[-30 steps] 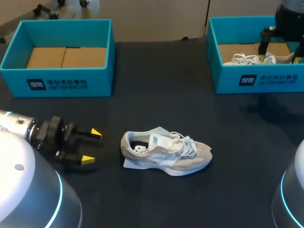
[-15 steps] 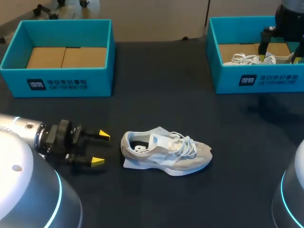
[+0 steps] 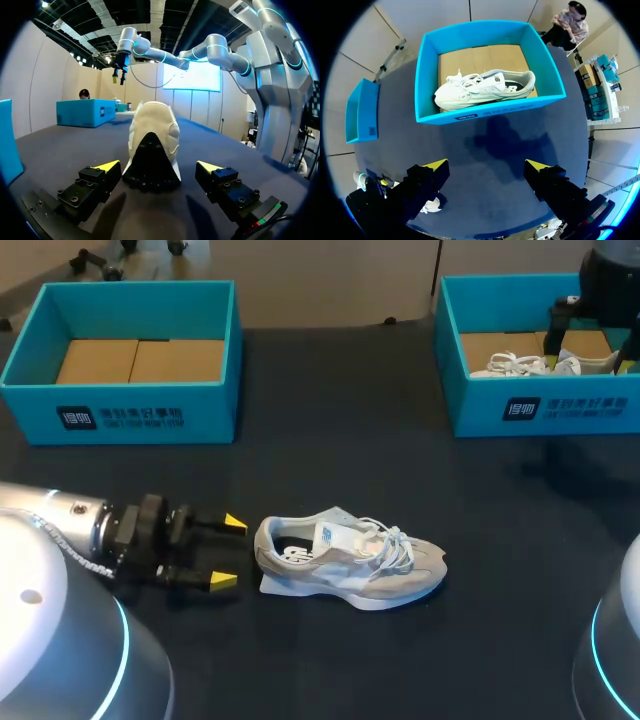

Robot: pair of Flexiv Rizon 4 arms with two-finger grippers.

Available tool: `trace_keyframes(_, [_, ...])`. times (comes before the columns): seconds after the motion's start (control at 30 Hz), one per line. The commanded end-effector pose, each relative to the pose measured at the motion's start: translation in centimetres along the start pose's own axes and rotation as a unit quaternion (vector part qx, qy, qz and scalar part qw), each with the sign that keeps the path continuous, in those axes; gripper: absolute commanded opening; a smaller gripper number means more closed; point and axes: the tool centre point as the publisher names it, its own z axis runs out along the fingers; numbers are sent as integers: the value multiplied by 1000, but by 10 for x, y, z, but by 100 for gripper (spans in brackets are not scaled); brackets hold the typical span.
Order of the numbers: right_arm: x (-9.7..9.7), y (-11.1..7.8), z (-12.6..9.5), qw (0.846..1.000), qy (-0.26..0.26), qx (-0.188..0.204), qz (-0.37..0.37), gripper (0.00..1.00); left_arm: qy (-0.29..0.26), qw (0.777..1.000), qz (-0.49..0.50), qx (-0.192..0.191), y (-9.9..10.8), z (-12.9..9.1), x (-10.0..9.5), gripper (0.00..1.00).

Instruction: Take the shoe out of the shoebox, open the shoe tongue, remove and reinsert the insole, then place the shoe into the shoebox

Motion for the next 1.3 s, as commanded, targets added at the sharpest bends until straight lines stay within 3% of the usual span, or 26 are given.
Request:
trace_keyframes(0.03, [0,0,0,1000,0,-1,0,100,0,1000,2,-2,0,8,-4,100])
trace_keyframes(1.3, [0,0,0,1000,0,-1,0,100,-4,1000,-10,-10,-2,56,-11,100])
